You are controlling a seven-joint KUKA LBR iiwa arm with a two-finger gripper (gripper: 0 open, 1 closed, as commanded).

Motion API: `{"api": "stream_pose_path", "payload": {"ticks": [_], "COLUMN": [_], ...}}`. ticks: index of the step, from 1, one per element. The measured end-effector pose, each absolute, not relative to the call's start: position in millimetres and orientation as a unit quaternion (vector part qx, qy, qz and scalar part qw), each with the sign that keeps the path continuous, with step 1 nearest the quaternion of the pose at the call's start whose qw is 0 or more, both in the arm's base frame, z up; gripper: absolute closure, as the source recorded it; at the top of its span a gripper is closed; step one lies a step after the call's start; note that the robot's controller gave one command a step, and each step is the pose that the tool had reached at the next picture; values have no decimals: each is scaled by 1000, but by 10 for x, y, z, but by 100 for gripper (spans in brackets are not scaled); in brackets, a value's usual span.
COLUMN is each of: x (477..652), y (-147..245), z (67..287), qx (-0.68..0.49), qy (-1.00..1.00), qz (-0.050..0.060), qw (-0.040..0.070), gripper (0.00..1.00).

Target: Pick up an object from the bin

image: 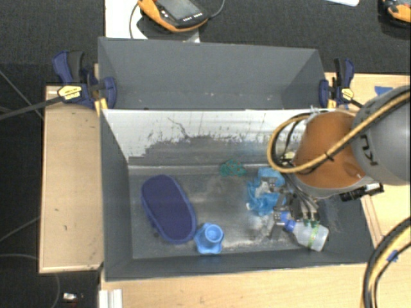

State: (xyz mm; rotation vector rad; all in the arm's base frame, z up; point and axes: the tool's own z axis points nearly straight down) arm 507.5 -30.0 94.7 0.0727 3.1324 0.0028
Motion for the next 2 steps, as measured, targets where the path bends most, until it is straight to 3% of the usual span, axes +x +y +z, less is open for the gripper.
{"api": "stream_pose_path", "payload": {"ticks": [1,2], "x": [5153,5152], "y": [-673,-673], "z": [734,733], "qx": [192,191], "qy": [981,981], "qz": [3,3], "qw": [13,12], "gripper": [100,100]}}
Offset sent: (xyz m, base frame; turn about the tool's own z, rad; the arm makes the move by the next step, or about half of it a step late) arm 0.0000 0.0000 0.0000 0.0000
